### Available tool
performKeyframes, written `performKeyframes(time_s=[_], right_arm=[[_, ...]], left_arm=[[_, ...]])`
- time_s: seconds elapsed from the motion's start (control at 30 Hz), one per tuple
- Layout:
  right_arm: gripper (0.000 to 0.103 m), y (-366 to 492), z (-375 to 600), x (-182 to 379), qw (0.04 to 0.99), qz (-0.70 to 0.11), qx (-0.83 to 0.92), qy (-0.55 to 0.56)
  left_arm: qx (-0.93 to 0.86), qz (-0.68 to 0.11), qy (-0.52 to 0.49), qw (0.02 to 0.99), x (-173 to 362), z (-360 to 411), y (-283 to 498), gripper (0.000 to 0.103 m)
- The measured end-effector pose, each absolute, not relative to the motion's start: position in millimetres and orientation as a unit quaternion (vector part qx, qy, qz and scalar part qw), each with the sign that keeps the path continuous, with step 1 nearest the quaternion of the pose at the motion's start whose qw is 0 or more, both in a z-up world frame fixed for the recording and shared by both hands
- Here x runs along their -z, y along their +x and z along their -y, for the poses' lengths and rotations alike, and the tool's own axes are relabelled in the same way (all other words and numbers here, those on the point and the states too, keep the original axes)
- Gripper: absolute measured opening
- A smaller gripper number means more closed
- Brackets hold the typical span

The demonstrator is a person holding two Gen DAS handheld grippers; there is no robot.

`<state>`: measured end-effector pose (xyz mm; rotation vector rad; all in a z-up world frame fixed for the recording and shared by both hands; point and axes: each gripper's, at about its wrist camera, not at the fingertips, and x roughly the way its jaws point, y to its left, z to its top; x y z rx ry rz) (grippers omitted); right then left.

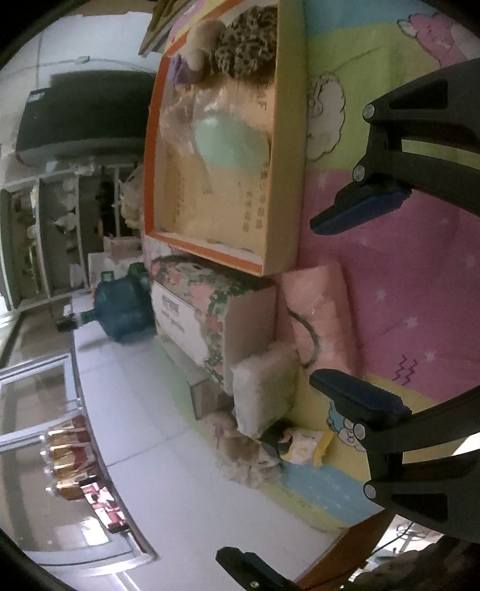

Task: Organize soft objects
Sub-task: 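Grasp the pink packet with the right tool while the left tool grasps the yellow-white packet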

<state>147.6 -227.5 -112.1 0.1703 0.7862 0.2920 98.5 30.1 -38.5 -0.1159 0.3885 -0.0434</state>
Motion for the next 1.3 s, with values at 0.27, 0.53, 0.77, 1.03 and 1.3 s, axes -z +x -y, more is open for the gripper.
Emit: performKeyframes(time_s=[0.27, 0.53, 0.77, 1.03, 1.3], right_arm=[[0.076, 163.1, 209.2, 121.4, 0.904, -0.399, -0.139, 0.068], [0.034, 150.4, 204.0, 120.5, 0.91, -0.387, -0.136, 0.066], [0.015, 138.3, 210.5, 121.0, 0.899, -0.391, -0.169, 0.096], [0.024, 115.8, 210.5, 124.5, 0.851, -0.436, -0.275, 0.103], [0.085, 103.0, 190.7, 90.0, 0.864, -0.372, -0.33, -0.074]], left_arm=[[0.024, -0.208, -0.069, 0.975, 51.7, -48.6, 104.1, 0.088], [0.066, -0.242, -0.059, 0.966, 71.1, -33.6, 116.9, 0.088], [0.089, -0.295, -0.035, 0.951, 99.2, -5.3, 145.0, 0.088], [0.09, -0.348, -0.037, 0.933, 117.0, -0.2, 174.8, 0.086], [0.096, -0.365, -0.043, 0.925, 121.7, -1.0, 184.1, 0.083]])
